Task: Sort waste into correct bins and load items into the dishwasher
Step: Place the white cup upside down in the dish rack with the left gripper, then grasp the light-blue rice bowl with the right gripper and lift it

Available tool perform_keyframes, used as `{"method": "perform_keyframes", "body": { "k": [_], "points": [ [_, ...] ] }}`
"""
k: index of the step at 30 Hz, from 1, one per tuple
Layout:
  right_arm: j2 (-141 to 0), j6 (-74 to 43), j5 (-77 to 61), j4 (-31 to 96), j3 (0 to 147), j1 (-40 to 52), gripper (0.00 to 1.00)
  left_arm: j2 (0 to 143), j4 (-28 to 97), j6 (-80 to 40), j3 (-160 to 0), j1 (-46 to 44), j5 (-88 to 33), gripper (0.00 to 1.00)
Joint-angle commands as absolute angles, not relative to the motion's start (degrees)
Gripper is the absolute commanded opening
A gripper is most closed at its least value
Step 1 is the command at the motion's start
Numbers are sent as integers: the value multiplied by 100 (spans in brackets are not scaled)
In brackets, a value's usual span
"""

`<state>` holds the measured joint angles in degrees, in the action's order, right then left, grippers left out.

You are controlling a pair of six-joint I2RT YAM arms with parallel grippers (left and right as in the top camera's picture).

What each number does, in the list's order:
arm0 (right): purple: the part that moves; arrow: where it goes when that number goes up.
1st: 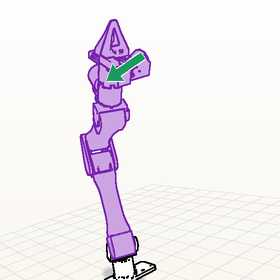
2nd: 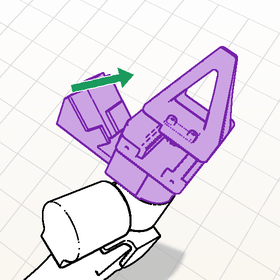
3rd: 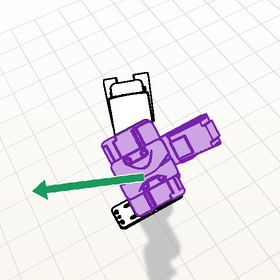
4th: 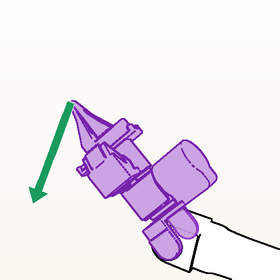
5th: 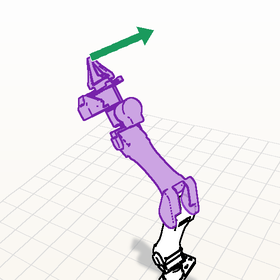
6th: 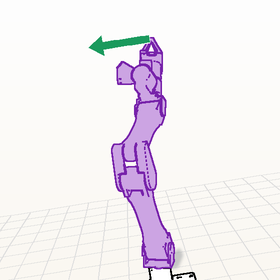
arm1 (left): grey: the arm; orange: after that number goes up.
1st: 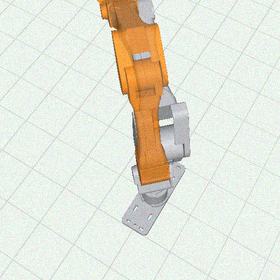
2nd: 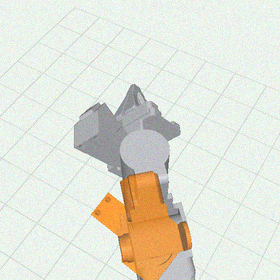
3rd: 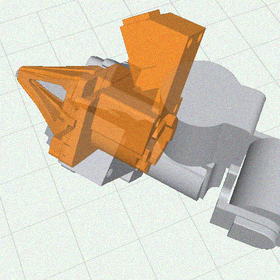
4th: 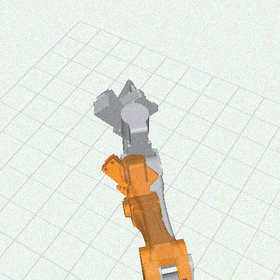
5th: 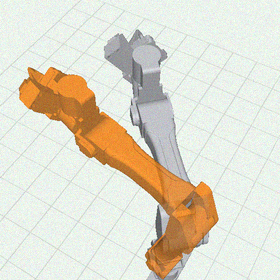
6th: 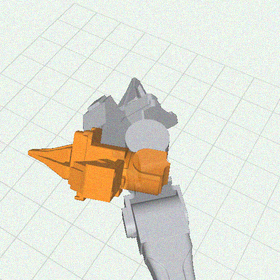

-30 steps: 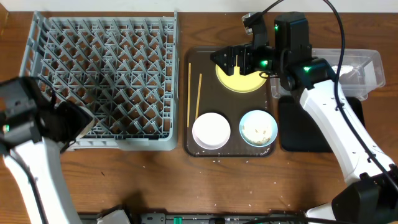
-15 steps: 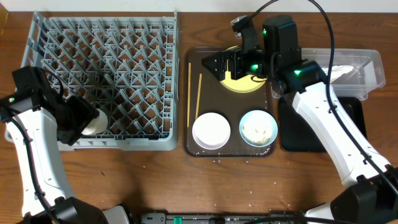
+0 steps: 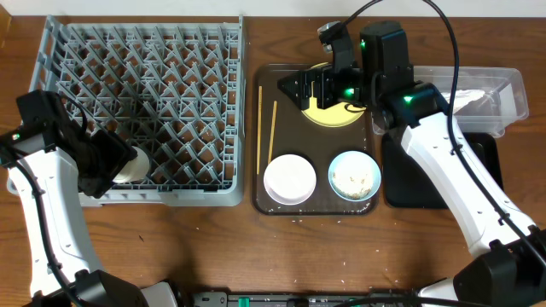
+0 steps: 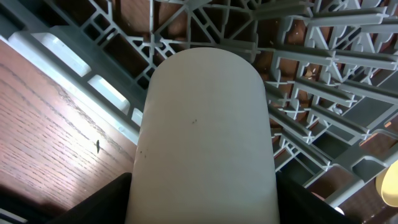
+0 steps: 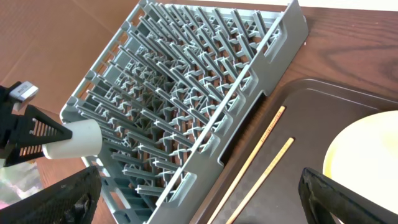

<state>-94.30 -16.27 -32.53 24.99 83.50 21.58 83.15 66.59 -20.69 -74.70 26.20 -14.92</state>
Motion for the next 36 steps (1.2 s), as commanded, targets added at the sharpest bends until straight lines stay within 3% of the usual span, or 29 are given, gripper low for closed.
{"method": "perform_keyframes", "body": {
  "k": [1, 16, 27, 33, 36],
  "points": [
    [-9334, -1559, -3236, 2512, 8390, 2182, 99, 8350, 6659, -1970, -7524, 2626, -1540, 67],
    [-9334, -1557, -3236, 2552, 8390, 2182, 99, 8462, 6121, -2023, -7168, 2628, -1422, 71],
    [-9334, -1562, -3238, 2528, 8390, 2182, 99, 8215, 6440, -1796, -7605, 2582, -2480, 71],
    [-9334, -1564, -3146, 2644, 8390, 2187, 99, 7439, 6370, -738, -7863, 1728, -3107, 72],
    [-9336, -1793, -2427, 3006, 8388, 2268, 94, 7057, 6173, -421, -7863, 1031, -3030, 76]
  ]
}}
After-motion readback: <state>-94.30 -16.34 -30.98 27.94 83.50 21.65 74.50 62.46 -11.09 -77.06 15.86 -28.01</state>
